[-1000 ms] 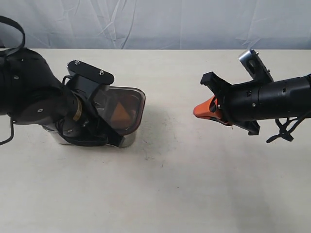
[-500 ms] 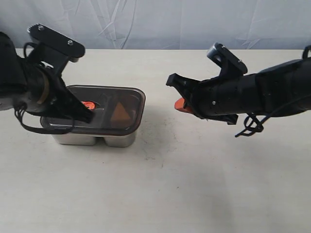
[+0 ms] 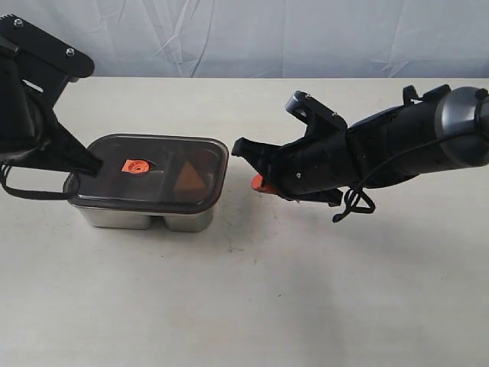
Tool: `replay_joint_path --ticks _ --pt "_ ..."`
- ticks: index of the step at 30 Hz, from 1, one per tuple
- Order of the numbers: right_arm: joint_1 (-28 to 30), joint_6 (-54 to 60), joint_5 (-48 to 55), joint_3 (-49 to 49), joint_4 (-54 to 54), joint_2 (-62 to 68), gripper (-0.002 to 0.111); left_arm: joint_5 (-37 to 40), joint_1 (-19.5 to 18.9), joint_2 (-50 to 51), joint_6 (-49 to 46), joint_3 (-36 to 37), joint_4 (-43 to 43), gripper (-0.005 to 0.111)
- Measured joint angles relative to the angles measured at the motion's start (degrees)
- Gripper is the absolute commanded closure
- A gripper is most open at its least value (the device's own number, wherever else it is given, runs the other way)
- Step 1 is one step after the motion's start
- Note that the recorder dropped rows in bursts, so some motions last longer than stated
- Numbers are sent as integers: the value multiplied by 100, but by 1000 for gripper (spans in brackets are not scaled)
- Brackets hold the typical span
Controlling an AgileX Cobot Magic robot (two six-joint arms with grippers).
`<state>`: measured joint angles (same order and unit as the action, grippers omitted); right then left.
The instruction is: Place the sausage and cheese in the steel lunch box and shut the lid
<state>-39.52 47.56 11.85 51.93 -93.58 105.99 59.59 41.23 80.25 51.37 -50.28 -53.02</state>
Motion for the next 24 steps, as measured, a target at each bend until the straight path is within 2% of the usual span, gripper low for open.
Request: replay_joint_path --ticks 6,14,20,24 --pt "0 0 0 66 0 37 109 7 -498 0 -173 0 138 107" --pt "0 0 -244 340 389 97 109 -712 -1008 0 -1368 0 1360 107" --pt "0 135 -1489 646 1635 97 109 -880 -1125 0 -1811 0 1739 107" --pt "0 1599 -2894 740 1885 97 109 -905 -1123 0 -1887 0 1739 107"
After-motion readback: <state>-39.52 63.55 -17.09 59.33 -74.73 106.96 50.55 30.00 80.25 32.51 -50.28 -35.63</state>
